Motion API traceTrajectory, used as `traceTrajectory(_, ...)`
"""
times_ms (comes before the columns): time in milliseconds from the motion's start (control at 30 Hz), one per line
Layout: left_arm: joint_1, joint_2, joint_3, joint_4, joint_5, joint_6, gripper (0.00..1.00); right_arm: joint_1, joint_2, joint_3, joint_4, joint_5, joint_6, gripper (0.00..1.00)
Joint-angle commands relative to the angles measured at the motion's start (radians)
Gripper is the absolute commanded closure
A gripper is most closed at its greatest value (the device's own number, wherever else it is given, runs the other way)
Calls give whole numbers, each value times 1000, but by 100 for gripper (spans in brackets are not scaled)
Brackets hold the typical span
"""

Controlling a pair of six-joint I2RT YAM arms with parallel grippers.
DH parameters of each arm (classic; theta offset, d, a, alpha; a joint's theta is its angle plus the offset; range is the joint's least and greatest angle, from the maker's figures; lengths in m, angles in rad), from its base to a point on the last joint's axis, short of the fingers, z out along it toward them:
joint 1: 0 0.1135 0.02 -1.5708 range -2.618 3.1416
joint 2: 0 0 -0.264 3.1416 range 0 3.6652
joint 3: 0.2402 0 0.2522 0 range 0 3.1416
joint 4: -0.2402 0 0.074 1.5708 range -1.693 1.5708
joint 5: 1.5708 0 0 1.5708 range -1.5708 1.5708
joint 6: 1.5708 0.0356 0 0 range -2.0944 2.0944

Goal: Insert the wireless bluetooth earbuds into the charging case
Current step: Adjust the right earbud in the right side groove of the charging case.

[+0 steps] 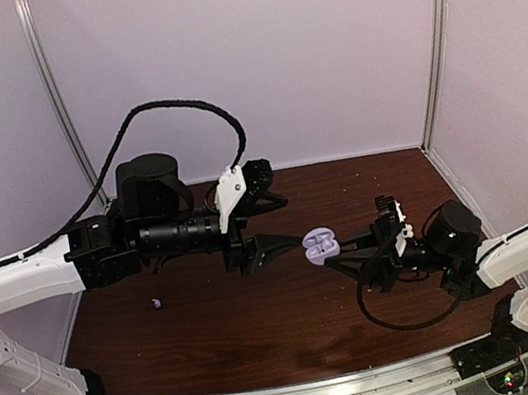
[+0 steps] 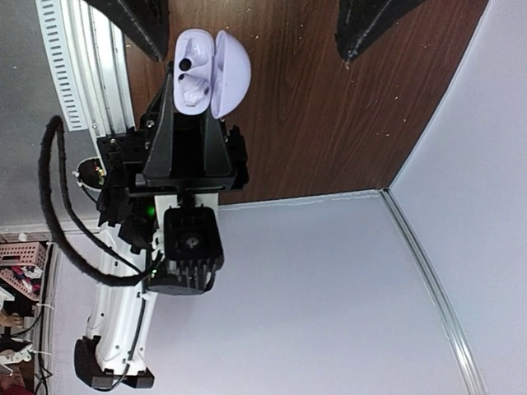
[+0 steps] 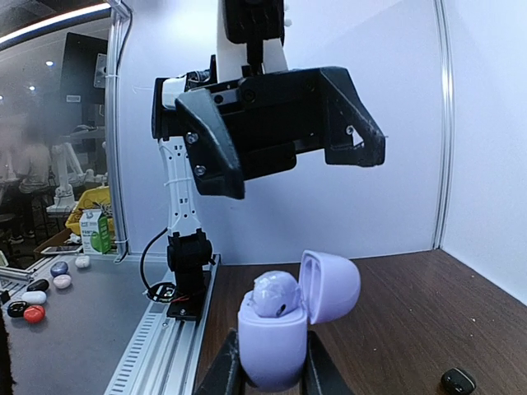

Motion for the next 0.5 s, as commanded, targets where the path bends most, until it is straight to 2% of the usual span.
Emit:
traceTrajectory(0,35,8,11,-4,-9,-67,36,-1,6,2,67,40,22,100)
traceTrajectory(100,60,24,19,-37,-5,-119,48,-12,12,-5,94,39,47,100)
traceTrajectory(233,175,-3,-41,-66,-39,-310,55,-43,-8,-12,70,55,59,100)
traceTrajectory(333,265,-59,-146,-95,-84,-501,57,-60,-32,-17,35,62,48,100)
traceTrajectory(467,341,-124,-255,-218,-229,-683,56,-75,-40,-27,28,67,45,100)
